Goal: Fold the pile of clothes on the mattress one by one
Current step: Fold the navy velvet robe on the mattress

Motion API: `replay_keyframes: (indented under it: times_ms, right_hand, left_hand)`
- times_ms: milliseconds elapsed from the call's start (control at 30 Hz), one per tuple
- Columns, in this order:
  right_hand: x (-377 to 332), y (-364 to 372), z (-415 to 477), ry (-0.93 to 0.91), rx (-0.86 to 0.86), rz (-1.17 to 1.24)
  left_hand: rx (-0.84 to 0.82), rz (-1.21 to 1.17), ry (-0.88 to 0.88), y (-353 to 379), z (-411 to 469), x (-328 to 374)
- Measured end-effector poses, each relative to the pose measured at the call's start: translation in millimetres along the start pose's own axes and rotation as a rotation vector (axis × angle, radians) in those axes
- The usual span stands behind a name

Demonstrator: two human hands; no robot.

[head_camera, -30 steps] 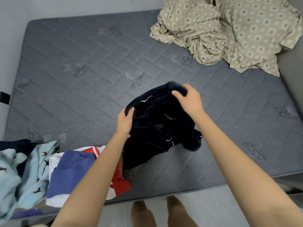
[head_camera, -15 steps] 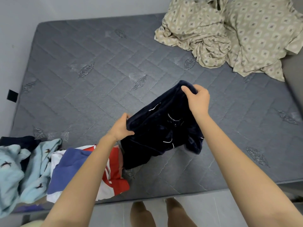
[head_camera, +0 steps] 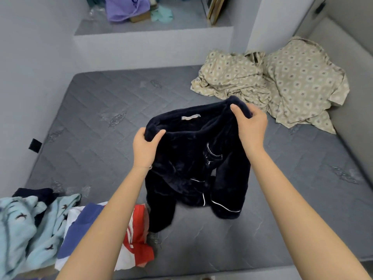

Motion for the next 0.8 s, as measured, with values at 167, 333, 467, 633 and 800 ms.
replay_keyframes:
  times_ms: [167,333,467,633,800]
  right_hand:
    - [-45,-29,-2,-0.09,-0.007,0.037]
    - [-88,-72,-1,-0.175,0.06,0.048]
    - [-118,-84,-6,-0.299,0.034,-0.012]
    - [-134,-98,-19,-0.353,0.005,-0.038]
    - [-140,-116,-23,-0.423,-0.019,-0.115]
  left_hand:
    - [-0.181,-0.109,-0.004,0,-18,75]
    - [-0.242,0.03,0.176,-35,-37,136]
    - [-0.199,0.06,0.309,-36,-58,173]
    - [-0.18,0.038,0.397,-34,-83,195]
    - [-0.269,0.027,0.458,-27,-106,216]
Point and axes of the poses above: each hand's wrist, its own z-axis towards the middle knuckle, its own y-axis out of the palm, x = y × z, the point moved 4 cm from there along z, towards the middle knuckle, and after that the axes turned 4 degrees about -z, right-handed, at the moved point
